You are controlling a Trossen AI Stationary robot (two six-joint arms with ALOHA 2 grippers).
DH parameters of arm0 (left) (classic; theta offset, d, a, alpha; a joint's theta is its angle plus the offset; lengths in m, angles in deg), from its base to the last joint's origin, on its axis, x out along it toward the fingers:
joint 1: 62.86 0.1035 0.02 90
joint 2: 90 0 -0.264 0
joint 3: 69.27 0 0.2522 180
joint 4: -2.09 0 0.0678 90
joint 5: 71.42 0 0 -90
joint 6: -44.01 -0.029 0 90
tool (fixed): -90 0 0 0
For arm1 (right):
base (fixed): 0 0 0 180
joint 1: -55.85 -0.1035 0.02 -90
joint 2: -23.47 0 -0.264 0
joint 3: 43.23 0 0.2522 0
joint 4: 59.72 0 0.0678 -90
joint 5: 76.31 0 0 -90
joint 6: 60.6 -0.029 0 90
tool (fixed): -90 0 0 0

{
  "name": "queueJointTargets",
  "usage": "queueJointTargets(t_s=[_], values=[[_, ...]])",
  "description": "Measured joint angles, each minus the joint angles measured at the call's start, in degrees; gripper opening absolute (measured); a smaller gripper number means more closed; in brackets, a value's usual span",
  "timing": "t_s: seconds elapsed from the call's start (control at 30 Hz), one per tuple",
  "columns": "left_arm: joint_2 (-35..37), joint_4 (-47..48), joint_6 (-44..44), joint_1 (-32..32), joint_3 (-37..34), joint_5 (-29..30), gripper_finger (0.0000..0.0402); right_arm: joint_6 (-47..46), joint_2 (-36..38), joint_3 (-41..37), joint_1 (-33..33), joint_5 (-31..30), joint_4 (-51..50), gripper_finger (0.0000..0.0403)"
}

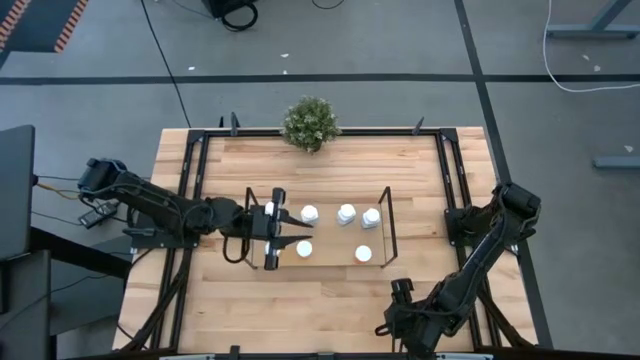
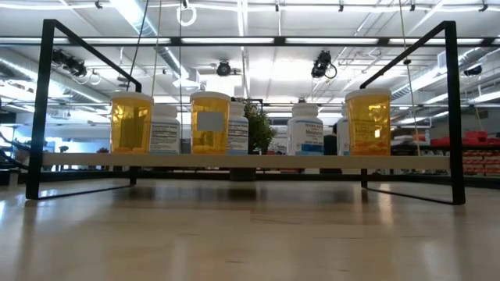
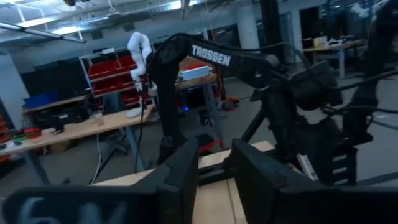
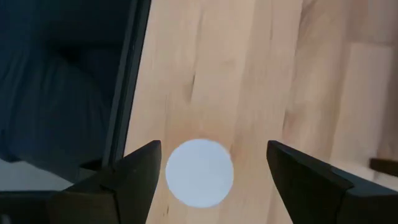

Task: Pick and place medicine bottles onto shelf by color
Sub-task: Put the orange pill bottle on the shelf

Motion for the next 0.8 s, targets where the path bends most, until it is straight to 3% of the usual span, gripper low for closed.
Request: queueJointTargets(t_s=[0.43,0.8], values=[[0.0,1.05,-0.24,-3.7,0.0,0.1,0.0158,-0.17,-1.4,-0.11,-1.3,0.35,0.32,0.0335],[0.0,2.28,-0.24,-3.71,0.02,0.11,0.015,-2.0,-1.48,-4.13,-4.38,-4.56,2.56,0.0335]])
